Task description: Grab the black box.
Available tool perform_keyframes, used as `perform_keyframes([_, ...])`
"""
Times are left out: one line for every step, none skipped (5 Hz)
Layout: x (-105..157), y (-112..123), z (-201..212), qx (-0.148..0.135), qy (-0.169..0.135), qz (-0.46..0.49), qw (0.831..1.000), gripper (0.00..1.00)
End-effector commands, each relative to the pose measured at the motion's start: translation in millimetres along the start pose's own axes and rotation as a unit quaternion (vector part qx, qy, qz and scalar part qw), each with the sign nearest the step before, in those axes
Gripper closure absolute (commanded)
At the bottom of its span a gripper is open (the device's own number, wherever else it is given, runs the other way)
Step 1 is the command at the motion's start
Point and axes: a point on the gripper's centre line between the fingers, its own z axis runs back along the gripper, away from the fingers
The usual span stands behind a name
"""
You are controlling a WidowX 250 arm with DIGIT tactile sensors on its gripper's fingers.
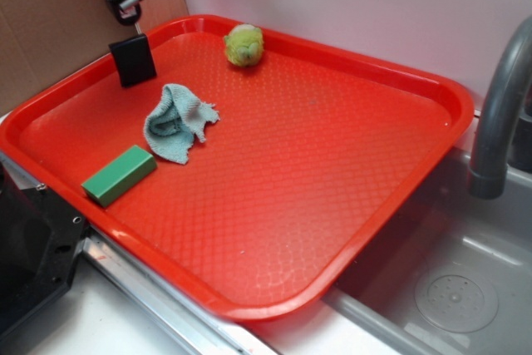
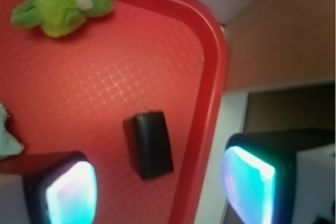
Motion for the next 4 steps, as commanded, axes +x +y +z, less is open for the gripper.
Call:
perform_keyframes([10.8, -0.9, -28.3, -0.002, -0.006, -0.025, 1.000, 0.00])
perform_keyframes([3.1, 3.9, -42.1, -0.019, -0.007, -0.015, 1.000, 0.00])
perform_keyframes([1.4, 7.5, -46.0, -0.025, -0.007, -0.013, 1.000, 0.00])
perform_keyframes([0.7, 0.7, -58.6, -0.051, -0.002, -0.019, 0.999, 0.00])
